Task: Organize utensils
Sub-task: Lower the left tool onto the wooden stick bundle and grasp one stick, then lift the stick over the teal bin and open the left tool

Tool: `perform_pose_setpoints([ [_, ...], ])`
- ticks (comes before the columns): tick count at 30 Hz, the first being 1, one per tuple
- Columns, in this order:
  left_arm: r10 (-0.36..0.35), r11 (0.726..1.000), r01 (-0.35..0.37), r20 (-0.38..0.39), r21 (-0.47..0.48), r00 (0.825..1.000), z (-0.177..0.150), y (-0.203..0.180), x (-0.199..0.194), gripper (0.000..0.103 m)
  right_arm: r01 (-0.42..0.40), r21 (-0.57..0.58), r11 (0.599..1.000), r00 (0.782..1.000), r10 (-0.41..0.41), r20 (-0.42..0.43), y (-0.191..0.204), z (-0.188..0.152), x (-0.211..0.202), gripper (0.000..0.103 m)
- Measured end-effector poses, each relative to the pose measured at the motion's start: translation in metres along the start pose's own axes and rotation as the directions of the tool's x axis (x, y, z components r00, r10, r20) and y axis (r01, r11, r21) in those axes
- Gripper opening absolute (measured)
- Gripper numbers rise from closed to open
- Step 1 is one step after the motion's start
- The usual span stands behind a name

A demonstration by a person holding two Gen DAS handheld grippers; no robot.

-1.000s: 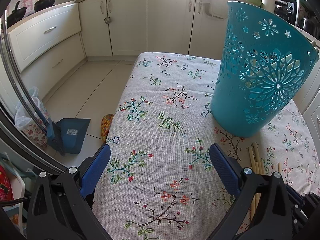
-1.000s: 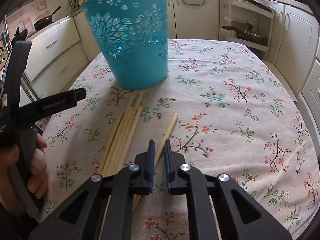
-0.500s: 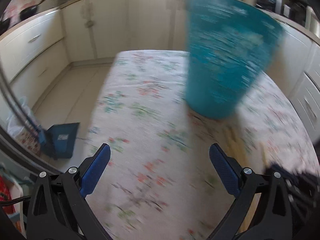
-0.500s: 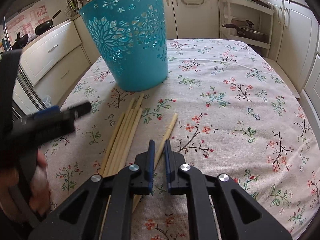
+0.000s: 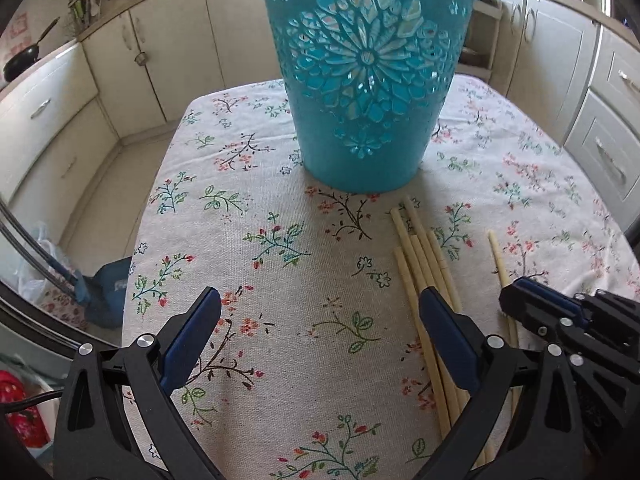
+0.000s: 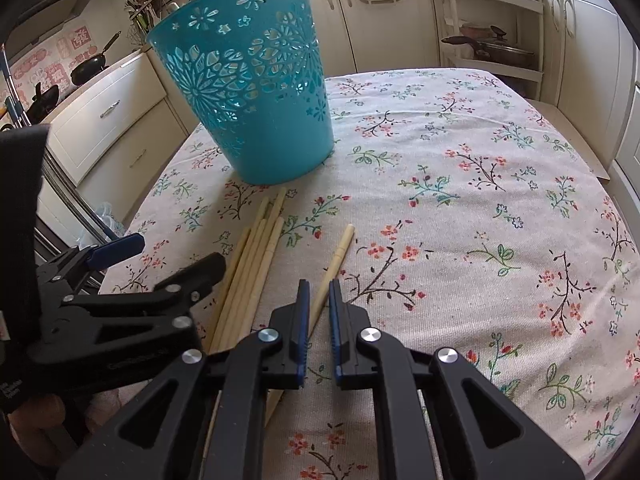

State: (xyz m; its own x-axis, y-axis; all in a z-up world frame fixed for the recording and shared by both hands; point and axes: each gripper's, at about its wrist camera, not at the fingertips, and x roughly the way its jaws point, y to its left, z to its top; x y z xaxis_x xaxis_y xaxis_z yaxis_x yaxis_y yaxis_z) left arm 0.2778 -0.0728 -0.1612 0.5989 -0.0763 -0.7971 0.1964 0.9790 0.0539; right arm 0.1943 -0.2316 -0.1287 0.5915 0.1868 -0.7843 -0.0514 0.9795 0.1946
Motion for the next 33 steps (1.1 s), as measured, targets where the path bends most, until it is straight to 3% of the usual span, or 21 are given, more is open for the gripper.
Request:
perform_pose_setpoints([
  [7, 0.035, 0.999, -0.035, -0.017, -0.004, 0.999, 0.007, -0.001, 0.009, 0.095, 0.011, 0.018, 1.0, 1.0, -0.011, 0.001, -0.005, 0.003, 0.001, 0.01],
  [10, 0.039, 0.999, -0.038, -0.027, 0.011, 0.999, 0.007, -0.005, 0.01, 0.09, 0.019, 0.013, 1.0, 1.0, -0.019, 0.005, -0.004, 0.004, 0.003, 0.01],
  [12, 0.014, 1.0, -0.013, -0.024, 0.01, 1.0, 0.007, -0.006, 0.009, 0.08, 0.018, -0.011, 1.0, 1.0, -0.018, 0.0, 0.0, 0.005, 0.004, 0.01],
  [14, -0.036, 0.999, 0.036, -0.019, 0.009, 0.999, 0.005, -0.007, 0.006, 0.06, 0.012, -0.059, 0.998, 1.0, -0.013, -0.022, 0.007, 0.004, 0.004, 0.01],
  [16, -0.068, 0.997, 0.068, -0.025, 0.02, 0.997, 0.006, -0.011, 0.004, 0.049, 0.01, -0.123, 0.992, 0.999, -0.016, -0.052, 0.015, 0.005, 0.003, 0.01],
  [20, -0.081, 0.996, 0.082, -0.041, 0.029, 0.996, 0.006, -0.014, 0.004, 0.044, 0.035, -0.124, 0.992, 0.997, -0.044, -0.068, 0.009, 0.014, 0.008, 0.013],
  [21, -0.095, 0.995, 0.096, -0.041, 0.037, 0.995, 0.006, -0.015, 0.004, 0.037, 0.031, -0.121, 0.992, 0.997, -0.039, -0.066, 0.008, 0.016, 0.01, 0.013],
  [22, -0.11, 0.992, 0.113, -0.047, 0.053, 0.993, 0.007, -0.016, 0.002, 0.015, 0.031, -0.127, 0.991, 0.997, -0.039, -0.061, 0.008, 0.016, 0.011, 0.013],
  [23, -0.131, 0.989, 0.134, -0.063, 0.055, 0.989, 0.009, -0.016, 0.002, 0.006, 0.032, -0.139, 0.99, 0.998, -0.04, -0.051, 0.011, 0.015, 0.012, 0.013],
  [25, -0.199, 0.98, 0.2, -0.097, 0.006, 0.975, 0.013, -0.008, 0.0, 0.004, 0.042, -0.16, 0.986, 0.999, -0.047, -0.027, 0.013, 0.013, 0.012, 0.013],
  [27, -0.253, 0.967, 0.251, -0.051, -0.036, 0.966, 0.016, 0.004, -0.018, 0.004, 0.032, -0.148, 0.989, 0.999, -0.036, -0.023, 0.011, 0.012, 0.01, 0.013],
  [29, -0.296, 0.952, 0.299, 0.047, -0.06, 0.954, 0.024, 0.018, -0.051, 0.004, 0.014, -0.121, 0.993, 1.0, -0.016, -0.022, 0.006, 0.012, 0.01, 0.013],
  [33, -0.334, 0.93, 0.362, 0.27, -0.061, 0.903, 0.052, 0.041, -0.124, 0.004, -0.002, -0.099, 0.995, 1.0, 0.0, -0.022, 0.004, 0.014, 0.01, 0.013],
])
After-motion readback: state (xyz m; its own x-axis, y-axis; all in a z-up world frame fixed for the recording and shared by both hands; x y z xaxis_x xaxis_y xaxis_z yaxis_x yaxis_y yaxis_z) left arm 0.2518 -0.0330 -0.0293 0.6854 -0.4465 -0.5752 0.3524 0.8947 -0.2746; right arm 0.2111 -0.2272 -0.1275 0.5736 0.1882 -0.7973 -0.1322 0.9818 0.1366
